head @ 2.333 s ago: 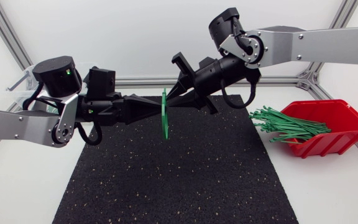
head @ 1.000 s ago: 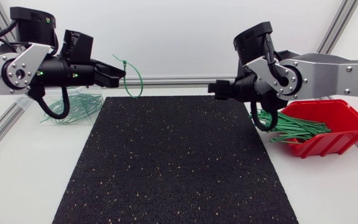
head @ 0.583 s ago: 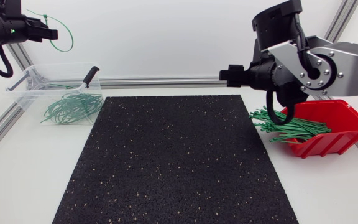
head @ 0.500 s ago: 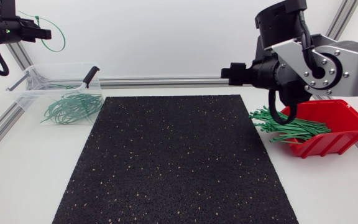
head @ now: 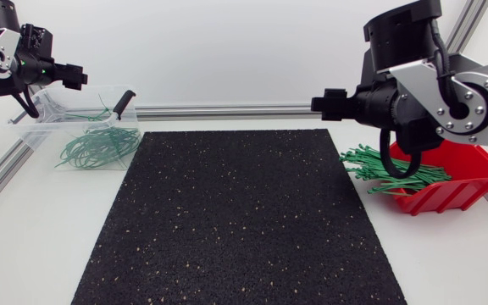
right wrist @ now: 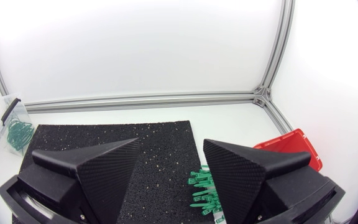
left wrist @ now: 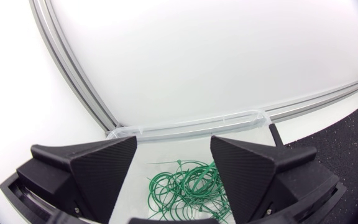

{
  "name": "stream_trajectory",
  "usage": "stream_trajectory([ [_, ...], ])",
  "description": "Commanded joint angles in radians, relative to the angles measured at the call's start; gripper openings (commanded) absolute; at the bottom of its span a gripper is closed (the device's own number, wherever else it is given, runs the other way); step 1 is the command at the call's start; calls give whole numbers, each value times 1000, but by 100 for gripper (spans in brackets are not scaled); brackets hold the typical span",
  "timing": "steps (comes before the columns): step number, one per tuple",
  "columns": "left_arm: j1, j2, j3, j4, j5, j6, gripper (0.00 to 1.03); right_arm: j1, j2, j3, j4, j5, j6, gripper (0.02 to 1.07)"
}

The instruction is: Take a green cable tie from the red box, thread the tail through the head to close it, then place it in the transparent bin on the left.

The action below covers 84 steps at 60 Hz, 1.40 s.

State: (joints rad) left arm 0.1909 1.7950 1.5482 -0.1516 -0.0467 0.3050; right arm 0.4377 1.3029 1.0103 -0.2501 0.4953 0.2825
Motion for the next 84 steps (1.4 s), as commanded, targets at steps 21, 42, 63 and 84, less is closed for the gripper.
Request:
stream_trajectory([
  [21,-41,-183,-2,-101,11,6,100,-116,-125,-26,15,-46,-94,78],
  [42,-62,-402,-220,-82,11,8,100,-335,-312,-159,66,-202,-180,78],
  [63,-80,-655,-490,-51,30,3,100,-476,-580,-331,60,-350,-247,78],
  [84,-84,-964,-798,-22,85,-18,100,-476,-851,-541,77,-405,-255,78],
])
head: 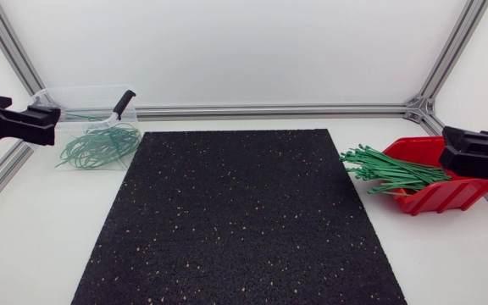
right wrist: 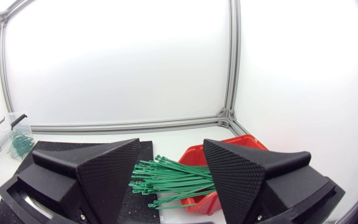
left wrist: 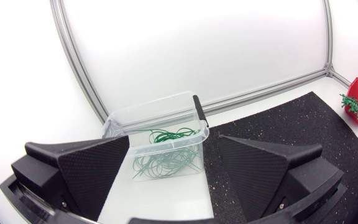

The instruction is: Take a green cable tie from the red box, thread the tail through the head to close it, then place it in the transparent bin on the left.

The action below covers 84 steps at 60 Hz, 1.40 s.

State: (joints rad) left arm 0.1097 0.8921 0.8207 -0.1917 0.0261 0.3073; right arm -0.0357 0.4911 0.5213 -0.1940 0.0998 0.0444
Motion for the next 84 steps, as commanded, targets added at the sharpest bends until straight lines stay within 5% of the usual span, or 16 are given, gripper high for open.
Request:
stream_trajectory([
  [1,-2,-73,-83,18,14,-22,100,-1,-49,-62,24,-11,-17,78],
  [51,-30,-515,-494,134,30,-130,100,36,-491,-521,194,-100,-44,77],
  [84,-95,-824,-761,181,-16,-275,100,36,-491,-521,194,-100,-44,77],
])
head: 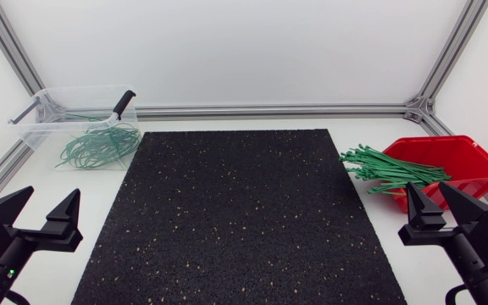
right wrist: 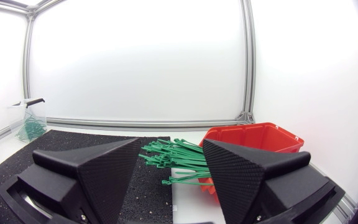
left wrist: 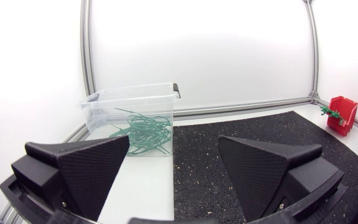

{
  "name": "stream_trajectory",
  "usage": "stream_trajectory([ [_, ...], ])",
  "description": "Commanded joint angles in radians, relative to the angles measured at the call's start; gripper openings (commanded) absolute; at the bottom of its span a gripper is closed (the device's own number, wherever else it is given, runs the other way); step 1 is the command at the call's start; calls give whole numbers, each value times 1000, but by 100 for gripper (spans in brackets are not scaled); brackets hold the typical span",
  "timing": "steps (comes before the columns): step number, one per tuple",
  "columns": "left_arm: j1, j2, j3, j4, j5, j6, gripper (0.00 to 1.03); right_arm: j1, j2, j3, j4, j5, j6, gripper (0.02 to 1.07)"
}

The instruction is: Take a green cable tie from the red box, thread the tail through the head to close it, then place it in the transparent bin on the left.

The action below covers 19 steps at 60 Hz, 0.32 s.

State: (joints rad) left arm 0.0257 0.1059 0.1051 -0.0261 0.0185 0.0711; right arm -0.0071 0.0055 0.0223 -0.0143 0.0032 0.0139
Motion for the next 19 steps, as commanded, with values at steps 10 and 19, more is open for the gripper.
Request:
stream_trajectory([
  [10,-26,-106,-105,26,-19,-71,100,7,-6,-22,14,-3,-14,77],
  [19,-26,-106,-105,26,-19,-71,100,7,-6,-22,14,-3,-14,77],
])
